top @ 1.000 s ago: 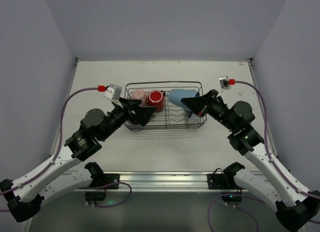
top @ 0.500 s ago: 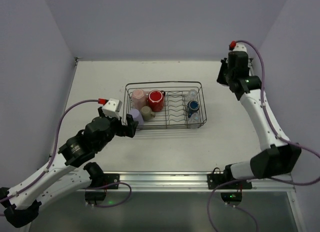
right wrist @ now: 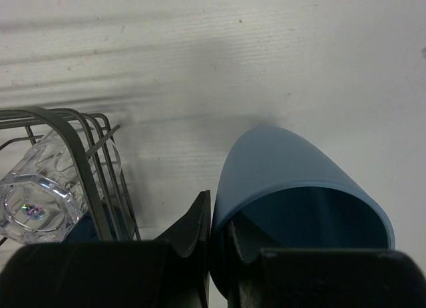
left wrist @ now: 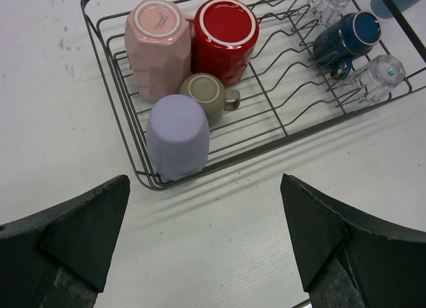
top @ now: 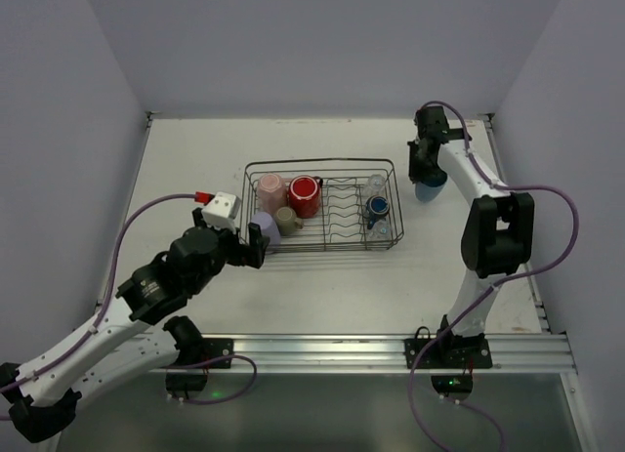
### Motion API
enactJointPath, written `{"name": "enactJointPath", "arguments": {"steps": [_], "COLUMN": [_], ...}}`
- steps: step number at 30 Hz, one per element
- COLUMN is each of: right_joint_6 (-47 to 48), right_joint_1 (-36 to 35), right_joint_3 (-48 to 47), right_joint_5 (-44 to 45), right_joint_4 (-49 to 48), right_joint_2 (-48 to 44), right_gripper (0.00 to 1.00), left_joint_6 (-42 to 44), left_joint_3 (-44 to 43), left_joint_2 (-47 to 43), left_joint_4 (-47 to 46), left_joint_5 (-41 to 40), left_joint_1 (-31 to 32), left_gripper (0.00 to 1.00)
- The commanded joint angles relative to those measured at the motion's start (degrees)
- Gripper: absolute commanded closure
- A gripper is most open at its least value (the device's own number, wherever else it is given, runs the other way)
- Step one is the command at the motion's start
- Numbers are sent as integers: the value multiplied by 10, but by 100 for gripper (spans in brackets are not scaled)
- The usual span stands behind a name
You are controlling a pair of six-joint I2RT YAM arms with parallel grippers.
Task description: Unload the cups from the dish rack
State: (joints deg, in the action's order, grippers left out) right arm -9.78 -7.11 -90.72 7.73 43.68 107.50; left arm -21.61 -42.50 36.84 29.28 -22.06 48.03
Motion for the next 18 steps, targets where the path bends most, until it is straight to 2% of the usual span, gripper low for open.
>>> {"name": "enactJointPath", "arguments": {"steps": [1, 11, 15, 16, 18], "right_joint_6": [21, 27, 19, 18, 13], "right_joint_1": [7, 12, 13, 13, 12], "right_joint_3": [-32, -37, -25, -26, -26], "right_joint_5": [-24, -37, -33, -28, -25], "right_joint_4": [17, 11, 5, 4, 4], "right_joint_2": [21, 63, 42, 36, 20], "right_gripper": [97, 91, 75, 66, 56], "left_joint_6": [15, 5, 2, 1, 0], "left_joint_3": [1, -8, -13, -16, -21], "left_joint_2": [8, 50, 65, 68, 82], "left_joint_4": [5, 23, 26, 27, 28], "left_joint_5": [-13, -37, -40, -40, -38], "left_joint_1": [-1, -1, -1, -1, -1], "left_gripper": [0, 0, 0, 0, 0]}}
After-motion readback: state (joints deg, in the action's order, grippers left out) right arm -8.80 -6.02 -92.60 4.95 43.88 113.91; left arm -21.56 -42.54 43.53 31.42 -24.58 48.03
